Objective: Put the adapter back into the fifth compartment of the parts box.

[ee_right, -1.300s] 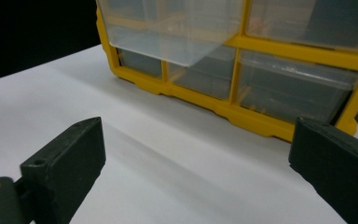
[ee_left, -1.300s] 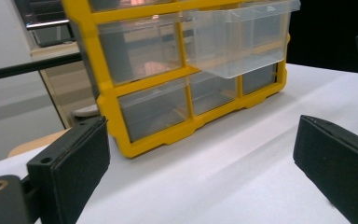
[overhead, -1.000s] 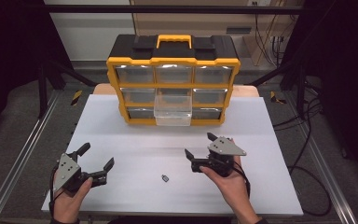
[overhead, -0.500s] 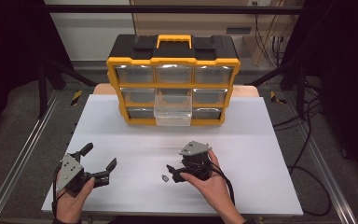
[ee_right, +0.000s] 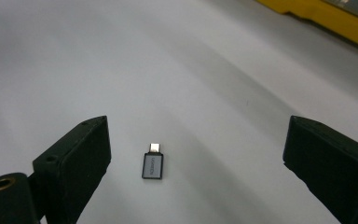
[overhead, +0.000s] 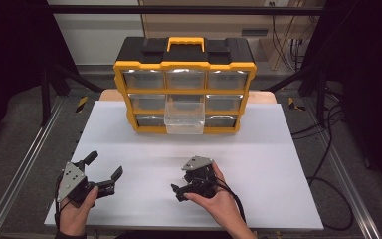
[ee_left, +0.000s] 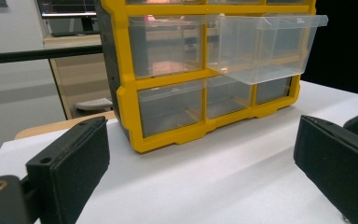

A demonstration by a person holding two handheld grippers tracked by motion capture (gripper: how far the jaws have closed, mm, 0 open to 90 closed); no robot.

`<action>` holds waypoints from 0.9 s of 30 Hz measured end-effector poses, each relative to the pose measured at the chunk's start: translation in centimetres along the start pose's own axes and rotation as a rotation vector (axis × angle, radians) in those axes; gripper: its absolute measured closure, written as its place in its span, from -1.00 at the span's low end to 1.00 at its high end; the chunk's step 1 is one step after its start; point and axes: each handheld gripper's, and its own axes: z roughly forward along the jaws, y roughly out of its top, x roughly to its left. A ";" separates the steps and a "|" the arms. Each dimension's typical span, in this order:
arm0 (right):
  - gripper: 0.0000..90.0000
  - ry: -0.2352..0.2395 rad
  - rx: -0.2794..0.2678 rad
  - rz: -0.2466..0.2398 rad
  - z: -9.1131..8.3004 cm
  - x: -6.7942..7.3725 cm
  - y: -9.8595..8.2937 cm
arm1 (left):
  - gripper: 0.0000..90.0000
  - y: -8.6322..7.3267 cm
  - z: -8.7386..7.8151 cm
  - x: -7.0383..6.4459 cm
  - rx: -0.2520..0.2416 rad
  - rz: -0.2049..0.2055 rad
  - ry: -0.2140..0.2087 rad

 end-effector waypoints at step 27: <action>-0.48 0.125 0.056 0.048 1.4 0.4 0.0 | -0.98 -0.7 1.6 0.7 0.013 -0.067 0.009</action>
